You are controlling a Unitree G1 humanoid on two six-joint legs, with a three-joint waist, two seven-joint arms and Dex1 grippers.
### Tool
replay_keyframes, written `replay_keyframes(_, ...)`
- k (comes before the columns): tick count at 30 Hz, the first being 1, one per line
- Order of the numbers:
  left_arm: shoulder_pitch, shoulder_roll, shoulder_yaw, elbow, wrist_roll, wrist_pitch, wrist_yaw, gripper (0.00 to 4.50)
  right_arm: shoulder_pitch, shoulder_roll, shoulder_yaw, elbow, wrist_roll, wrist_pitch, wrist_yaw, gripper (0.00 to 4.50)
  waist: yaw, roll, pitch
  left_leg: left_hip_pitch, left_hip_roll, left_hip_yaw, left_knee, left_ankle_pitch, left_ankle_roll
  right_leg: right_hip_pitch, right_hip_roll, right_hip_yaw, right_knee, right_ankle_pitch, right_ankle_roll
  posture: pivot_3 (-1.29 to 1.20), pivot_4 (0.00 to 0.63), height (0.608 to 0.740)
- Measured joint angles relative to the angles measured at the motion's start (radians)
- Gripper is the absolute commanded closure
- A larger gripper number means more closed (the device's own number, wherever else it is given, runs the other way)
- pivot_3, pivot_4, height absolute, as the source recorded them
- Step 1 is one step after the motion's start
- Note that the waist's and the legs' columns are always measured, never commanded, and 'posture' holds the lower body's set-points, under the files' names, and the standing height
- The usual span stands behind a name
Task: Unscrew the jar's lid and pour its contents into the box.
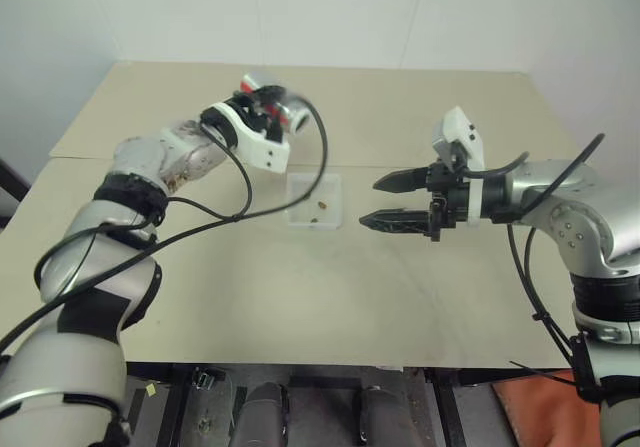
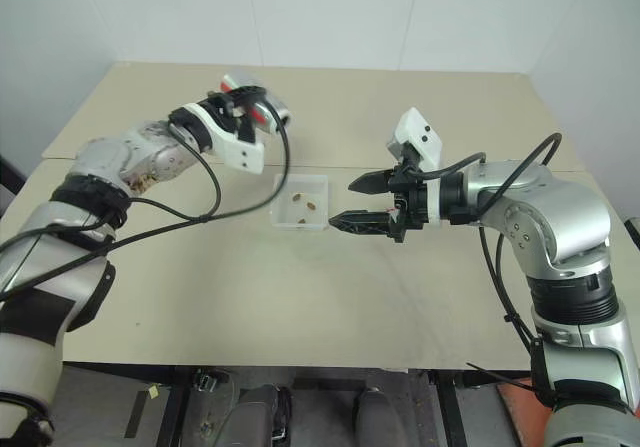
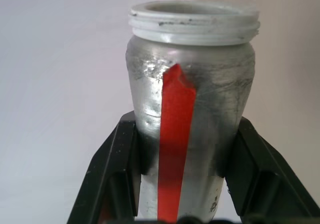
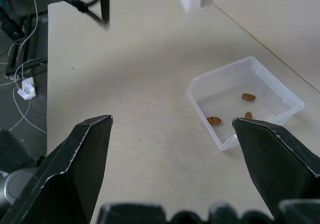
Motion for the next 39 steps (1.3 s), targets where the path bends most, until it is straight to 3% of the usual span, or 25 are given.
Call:
replay_keyframes(3,0.141,-0.014,0.13,-0.126,-0.228,0.118,-0.207,2.61,0.006,0.006,-0.019,0.001,0.008,-0.001,-0.002,0.03,-0.004,0.0,0.0,0.0,0.0,-0.001,0.001,0.0,0.0,0.0,0.0,0.0,0.001,0.0,0.0,0.0,0.15,0.74)
replay_keyframes(8,0.34,-0.076,0.305,-0.45,-0.529,0.502,-0.407,2.61,0.034,0.006,-0.035,0.001,-0.001,-0.072,0.007,0.03,-0.005,0.0,0.0,0.0,0.001,-0.002,0.005,0.0,0.001,0.002,0.001,-0.001,0.002,0.0,0.0,0.0,0.15,0.74)
replay_keyframes(12,0.429,-0.098,0.4,-0.616,-0.64,0.725,-0.427,2.61,0.052,0.005,-0.035,0.014,-0.034,-0.134,0.014,0.03,-0.005,0.0,0.0,0.0,0.001,-0.003,0.008,-0.001,0.001,0.003,0.001,0.0,0.004,0.0,0.0,0.0,0.15,0.74)
replay_keyframes(16,0.53,-0.187,0.497,-0.719,-0.76,0.891,-0.388,2.61,0.068,0.005,-0.037,0.02,-0.054,-0.174,0.008,0.03,-0.004,0.0,0.0,0.001,0.0,-0.004,0.009,-0.001,0.001,0.003,0.001,-0.001,0.005,0.0,0.0,0.0,0.15,0.74)
replay_keyframes(22,0.596,-0.244,0.557,-0.726,-0.807,0.921,-0.341,2.61,0.08,-0.005,-0.047,0.02,-0.059,-0.191,0.001,0.03,-0.002,0.0,0.0,0.001,0.0,-0.004,0.009,-0.001,0.001,0.003,0.001,0.0,0.004,0.0,0.0,0.0,0.15,0.74)
replay_keyframes(31,0.607,-0.354,0.596,-0.566,-0.803,0.703,-0.239,2.61,0.08,-0.014,-0.063,0.021,-0.06,-0.193,0.002,0.03,0.002,0.0,0.0,0.002,-0.001,-0.004,0.009,-0.001,0.001,0.004,0.0,0.0,0.002,0.0,0.0,0.0,0.15,0.74)
replay_keyframes(35,0.6,-0.356,0.598,-0.544,-0.804,0.69,-0.241,2.61,0.08,-0.016,-0.065,0.019,-0.057,-0.193,0.002,0.03,0.002,0.0,0.0,0.002,-0.001,-0.004,0.009,-0.001,0.001,0.005,0.0,0.0,0.003,0.0,0.0,0.0,0.15,0.74)
replay_keyframes(39,0.6,-0.356,0.597,-0.538,-0.805,0.698,-0.244,1.33,0.08,-0.018,-0.069,0.017,-0.053,-0.193,0.0,0.0,0.002,0.0,0.0,0.004,-0.001,-0.004,0.009,-0.001,0.001,0.005,0.0,0.0,0.003,0.0,0.0,0.0,0.15,0.74)
